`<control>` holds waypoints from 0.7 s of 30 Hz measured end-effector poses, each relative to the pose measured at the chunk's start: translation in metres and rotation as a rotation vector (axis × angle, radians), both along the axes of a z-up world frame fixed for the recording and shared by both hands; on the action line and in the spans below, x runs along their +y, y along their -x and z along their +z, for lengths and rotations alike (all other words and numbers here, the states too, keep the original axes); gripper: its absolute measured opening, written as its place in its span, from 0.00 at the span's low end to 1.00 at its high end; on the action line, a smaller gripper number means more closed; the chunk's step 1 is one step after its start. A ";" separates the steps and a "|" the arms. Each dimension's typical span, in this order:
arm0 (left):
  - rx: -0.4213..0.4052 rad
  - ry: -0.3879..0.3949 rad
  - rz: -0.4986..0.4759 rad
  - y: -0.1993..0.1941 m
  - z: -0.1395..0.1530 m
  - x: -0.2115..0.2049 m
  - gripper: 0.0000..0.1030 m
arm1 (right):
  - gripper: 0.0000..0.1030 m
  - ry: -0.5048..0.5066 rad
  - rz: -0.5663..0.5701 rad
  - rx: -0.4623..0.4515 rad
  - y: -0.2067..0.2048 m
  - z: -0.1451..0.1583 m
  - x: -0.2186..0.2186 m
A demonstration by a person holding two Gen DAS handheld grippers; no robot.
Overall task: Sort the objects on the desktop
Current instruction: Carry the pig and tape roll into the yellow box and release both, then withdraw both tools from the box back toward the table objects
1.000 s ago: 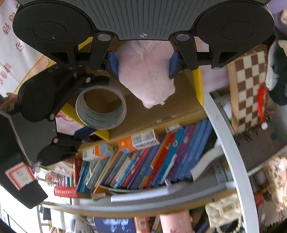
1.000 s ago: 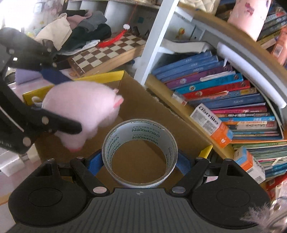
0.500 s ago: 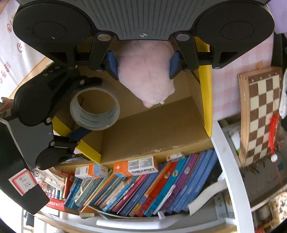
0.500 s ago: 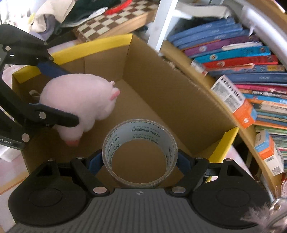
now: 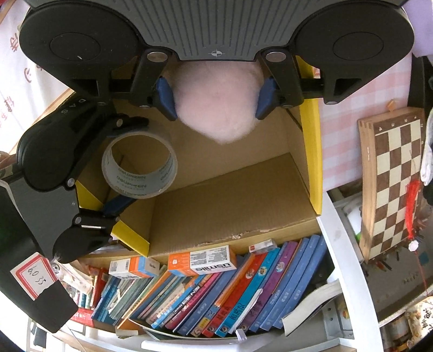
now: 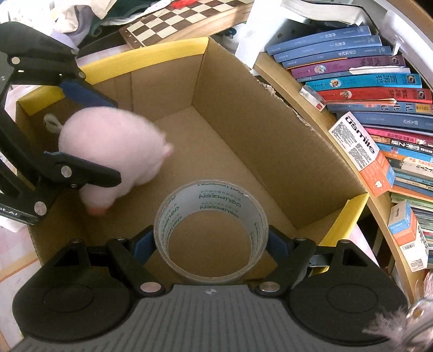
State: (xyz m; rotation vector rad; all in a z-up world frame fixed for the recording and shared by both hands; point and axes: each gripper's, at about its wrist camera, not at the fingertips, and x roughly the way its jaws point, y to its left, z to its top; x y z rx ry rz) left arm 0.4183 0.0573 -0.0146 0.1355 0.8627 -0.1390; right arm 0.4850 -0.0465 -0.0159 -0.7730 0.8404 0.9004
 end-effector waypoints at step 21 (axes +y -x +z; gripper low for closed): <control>-0.146 -0.037 -0.038 0.044 0.033 -0.017 0.77 | 0.94 -0.128 -0.090 -0.084 0.016 0.038 -0.027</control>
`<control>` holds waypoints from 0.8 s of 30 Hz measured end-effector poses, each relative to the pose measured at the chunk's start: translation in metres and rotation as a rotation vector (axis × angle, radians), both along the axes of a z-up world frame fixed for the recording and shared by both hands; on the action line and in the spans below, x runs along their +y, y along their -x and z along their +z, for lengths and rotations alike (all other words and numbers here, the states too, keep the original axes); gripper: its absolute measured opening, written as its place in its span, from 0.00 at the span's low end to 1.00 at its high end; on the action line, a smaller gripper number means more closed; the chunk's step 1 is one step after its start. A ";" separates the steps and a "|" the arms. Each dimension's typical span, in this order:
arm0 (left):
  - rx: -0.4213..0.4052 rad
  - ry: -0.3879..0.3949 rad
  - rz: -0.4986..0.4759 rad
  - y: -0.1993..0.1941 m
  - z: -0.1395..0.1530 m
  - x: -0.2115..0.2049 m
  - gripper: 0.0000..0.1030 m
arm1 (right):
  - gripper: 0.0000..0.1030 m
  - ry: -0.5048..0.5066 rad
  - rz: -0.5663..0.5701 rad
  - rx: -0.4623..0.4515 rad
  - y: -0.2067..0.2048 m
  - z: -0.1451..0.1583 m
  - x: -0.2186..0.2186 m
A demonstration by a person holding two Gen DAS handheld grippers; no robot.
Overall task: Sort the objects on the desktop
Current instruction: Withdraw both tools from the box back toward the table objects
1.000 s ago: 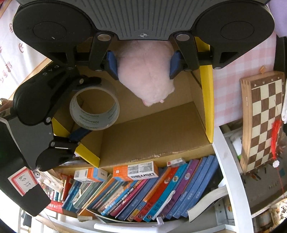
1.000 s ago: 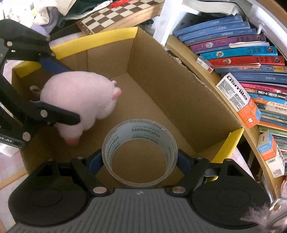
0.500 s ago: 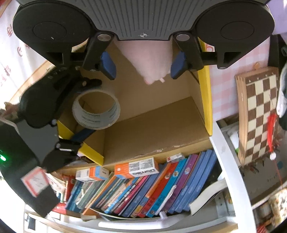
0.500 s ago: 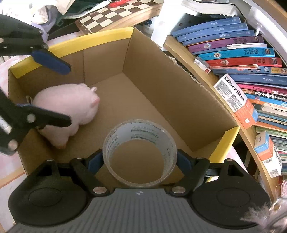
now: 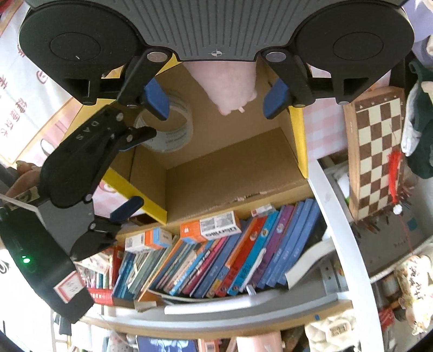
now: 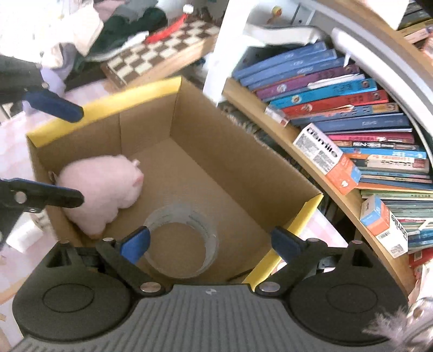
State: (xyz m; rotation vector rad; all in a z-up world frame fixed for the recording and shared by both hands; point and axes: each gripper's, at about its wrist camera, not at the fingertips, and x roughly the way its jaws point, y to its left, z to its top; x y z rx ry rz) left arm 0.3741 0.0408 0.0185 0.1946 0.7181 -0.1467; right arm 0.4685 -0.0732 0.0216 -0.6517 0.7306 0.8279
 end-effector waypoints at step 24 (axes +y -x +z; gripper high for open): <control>-0.220 0.092 -0.003 0.113 0.062 -0.017 0.88 | 0.95 -0.414 -0.108 -0.245 0.129 0.076 -0.082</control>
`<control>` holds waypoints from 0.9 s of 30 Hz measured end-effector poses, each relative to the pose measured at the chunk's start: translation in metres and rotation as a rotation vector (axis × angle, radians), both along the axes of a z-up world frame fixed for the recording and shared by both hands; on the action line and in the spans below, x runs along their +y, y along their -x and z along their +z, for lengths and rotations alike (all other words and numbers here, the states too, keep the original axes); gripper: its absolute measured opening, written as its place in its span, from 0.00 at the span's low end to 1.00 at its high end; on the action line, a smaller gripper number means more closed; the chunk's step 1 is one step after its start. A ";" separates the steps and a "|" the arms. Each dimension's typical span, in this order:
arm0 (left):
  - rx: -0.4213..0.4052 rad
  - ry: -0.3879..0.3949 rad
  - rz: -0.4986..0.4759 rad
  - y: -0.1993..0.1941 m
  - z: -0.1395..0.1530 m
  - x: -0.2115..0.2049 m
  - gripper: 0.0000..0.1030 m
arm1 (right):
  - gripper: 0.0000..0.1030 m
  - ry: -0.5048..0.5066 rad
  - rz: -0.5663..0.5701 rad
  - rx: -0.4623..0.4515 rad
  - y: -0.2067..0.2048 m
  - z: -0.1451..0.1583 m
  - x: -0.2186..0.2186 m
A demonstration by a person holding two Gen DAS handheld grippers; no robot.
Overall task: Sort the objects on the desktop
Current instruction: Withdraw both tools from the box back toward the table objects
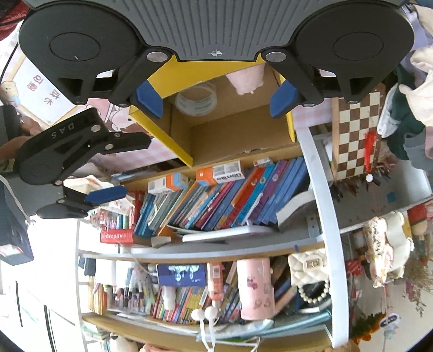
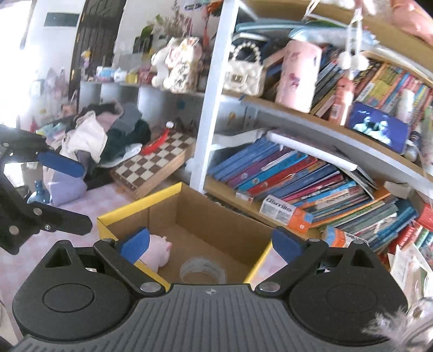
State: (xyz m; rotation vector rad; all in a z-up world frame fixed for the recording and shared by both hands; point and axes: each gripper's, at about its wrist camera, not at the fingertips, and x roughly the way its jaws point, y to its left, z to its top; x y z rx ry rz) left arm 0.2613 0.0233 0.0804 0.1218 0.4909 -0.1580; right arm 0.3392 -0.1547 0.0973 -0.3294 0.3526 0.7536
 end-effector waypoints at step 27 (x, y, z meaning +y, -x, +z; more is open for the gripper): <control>0.116 0.039 0.139 0.068 -0.061 0.008 0.90 | 0.98 0.013 -0.282 0.128 0.098 -0.079 -0.049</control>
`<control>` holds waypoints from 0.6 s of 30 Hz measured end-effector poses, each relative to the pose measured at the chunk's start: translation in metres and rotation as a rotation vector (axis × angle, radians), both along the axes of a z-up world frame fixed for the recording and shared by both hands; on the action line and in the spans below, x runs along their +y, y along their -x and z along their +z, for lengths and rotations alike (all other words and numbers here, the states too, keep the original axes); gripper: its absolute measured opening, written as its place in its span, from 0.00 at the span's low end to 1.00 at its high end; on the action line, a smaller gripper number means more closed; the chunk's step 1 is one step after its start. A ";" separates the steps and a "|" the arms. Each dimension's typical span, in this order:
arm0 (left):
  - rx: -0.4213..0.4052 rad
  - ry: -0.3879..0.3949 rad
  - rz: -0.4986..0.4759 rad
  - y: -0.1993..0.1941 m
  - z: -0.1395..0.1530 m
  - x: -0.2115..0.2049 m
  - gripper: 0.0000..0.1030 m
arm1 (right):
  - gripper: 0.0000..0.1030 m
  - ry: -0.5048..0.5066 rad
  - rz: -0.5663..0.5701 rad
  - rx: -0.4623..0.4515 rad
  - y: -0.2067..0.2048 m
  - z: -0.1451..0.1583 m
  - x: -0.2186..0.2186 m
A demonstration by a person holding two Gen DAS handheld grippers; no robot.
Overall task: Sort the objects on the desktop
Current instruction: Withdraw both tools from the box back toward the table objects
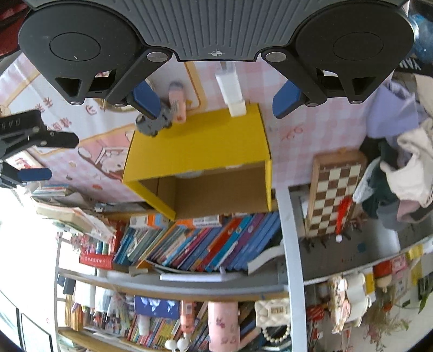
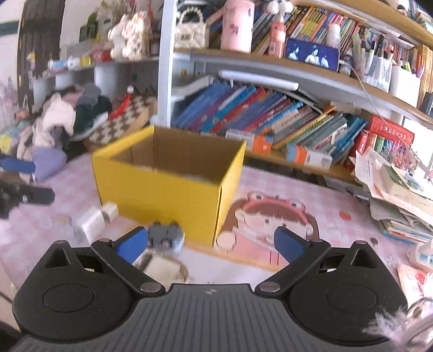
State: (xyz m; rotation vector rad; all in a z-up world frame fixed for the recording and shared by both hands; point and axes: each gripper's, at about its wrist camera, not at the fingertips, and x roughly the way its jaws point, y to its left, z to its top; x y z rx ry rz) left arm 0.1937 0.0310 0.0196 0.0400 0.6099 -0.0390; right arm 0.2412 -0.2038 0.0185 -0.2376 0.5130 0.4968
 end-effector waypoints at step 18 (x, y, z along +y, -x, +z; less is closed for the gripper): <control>0.142 0.002 -0.045 0.009 -0.038 -0.015 0.90 | 0.98 0.113 0.005 0.187 0.013 -0.043 0.014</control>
